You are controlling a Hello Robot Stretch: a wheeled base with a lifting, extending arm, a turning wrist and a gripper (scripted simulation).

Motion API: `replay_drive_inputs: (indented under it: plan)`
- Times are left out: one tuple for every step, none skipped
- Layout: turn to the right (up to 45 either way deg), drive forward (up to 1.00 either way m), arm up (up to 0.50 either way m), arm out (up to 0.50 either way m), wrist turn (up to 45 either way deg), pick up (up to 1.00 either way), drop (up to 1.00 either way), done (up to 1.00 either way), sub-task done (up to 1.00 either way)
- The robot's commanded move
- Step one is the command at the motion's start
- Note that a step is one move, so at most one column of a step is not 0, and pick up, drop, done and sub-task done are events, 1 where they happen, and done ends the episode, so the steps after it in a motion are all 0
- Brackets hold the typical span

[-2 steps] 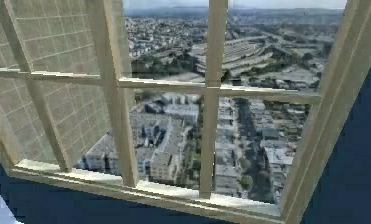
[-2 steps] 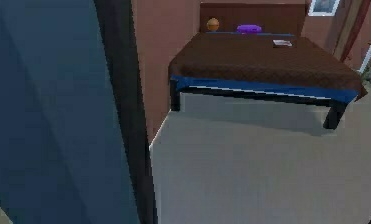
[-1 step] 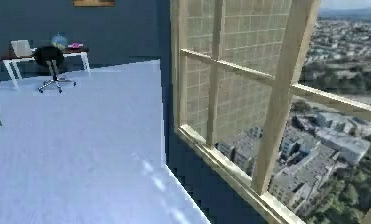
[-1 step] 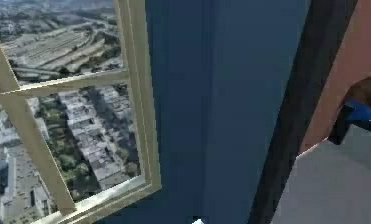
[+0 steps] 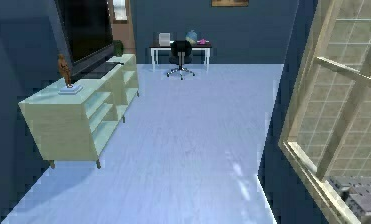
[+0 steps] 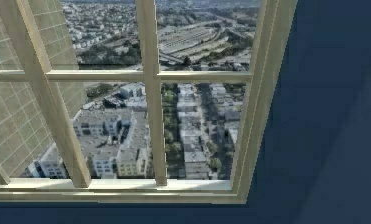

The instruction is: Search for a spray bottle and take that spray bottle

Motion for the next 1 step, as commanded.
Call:
replay_drive_inputs:
  plan:
    - [-3.0, 0.00, 0.00, 0.00, 0.0, 0.00, 0.00, 0.00, 0.00]
